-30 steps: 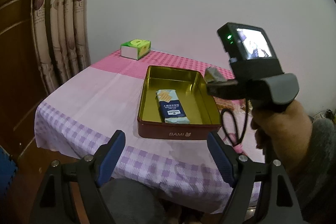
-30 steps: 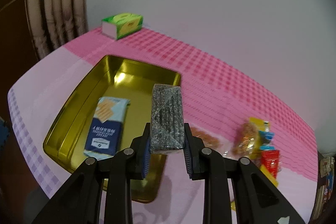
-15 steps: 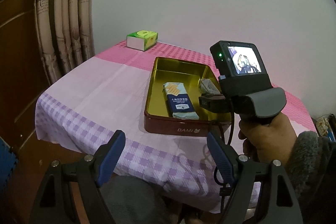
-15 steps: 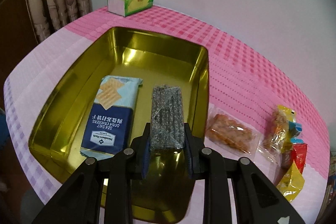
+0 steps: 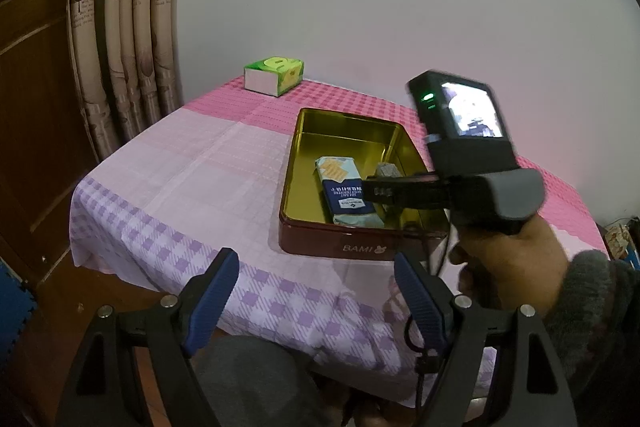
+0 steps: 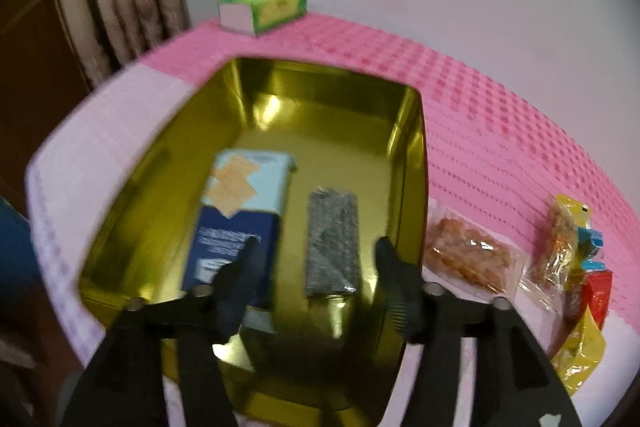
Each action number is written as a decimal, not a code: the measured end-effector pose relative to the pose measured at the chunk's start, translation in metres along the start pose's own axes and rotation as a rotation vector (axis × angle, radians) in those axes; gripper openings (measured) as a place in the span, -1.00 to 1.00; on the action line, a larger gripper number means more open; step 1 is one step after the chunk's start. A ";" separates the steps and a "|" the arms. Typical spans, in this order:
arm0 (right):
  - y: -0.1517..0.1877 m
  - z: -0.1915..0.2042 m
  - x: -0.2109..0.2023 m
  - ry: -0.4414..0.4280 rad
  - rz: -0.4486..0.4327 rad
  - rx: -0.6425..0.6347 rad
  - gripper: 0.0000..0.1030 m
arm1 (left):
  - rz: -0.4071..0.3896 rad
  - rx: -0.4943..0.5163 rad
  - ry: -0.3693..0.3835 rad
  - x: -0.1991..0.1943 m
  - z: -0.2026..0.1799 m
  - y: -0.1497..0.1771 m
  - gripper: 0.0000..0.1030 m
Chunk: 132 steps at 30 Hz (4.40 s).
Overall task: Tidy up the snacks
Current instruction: 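Carry the grey block with the right tool into the tin and release, then reach the left tool to the yellow foil bag and grasp it, then carry the yellow bag with the left tool into the tin and release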
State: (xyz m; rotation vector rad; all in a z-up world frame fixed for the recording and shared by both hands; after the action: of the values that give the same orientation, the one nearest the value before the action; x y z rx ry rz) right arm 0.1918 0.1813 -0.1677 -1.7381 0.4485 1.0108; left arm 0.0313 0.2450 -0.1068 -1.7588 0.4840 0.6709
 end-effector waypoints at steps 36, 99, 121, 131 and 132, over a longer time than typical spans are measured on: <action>0.269 -0.359 -0.214 0.265 -0.243 0.728 0.80 | 0.204 0.506 0.299 0.127 -0.328 0.066 0.59; 0.250 -0.316 -0.188 0.202 -0.178 0.576 0.89 | 0.025 0.199 -0.079 0.105 -0.093 -0.153 0.17; 0.254 -0.304 -0.156 0.171 -0.099 0.547 0.89 | 0.266 0.085 -0.203 0.229 -0.029 -0.114 0.17; 0.259 -0.306 -0.152 0.164 -0.085 0.561 0.89 | 0.304 0.076 -0.224 0.247 -0.025 -0.108 0.17; 0.259 -0.306 -0.152 0.162 -0.083 0.561 0.89 | 0.306 0.078 -0.226 0.248 -0.026 -0.108 0.17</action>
State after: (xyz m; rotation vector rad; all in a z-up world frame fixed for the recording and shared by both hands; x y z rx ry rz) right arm 0.0494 -0.2233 -0.1632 -1.3196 0.6840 0.6071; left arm 0.2912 0.2541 -0.1869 -1.5266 0.6198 1.0401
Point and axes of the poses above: each gripper's, at about its wrist camera, not at the fingertips, and x roughly the way its jaws point, z to its left, y to its underside, the point moved 10 cm from there along x, roughly the way its jaws point, and after that the axes turned 5 degrees about -x, right-handed, at the moved point
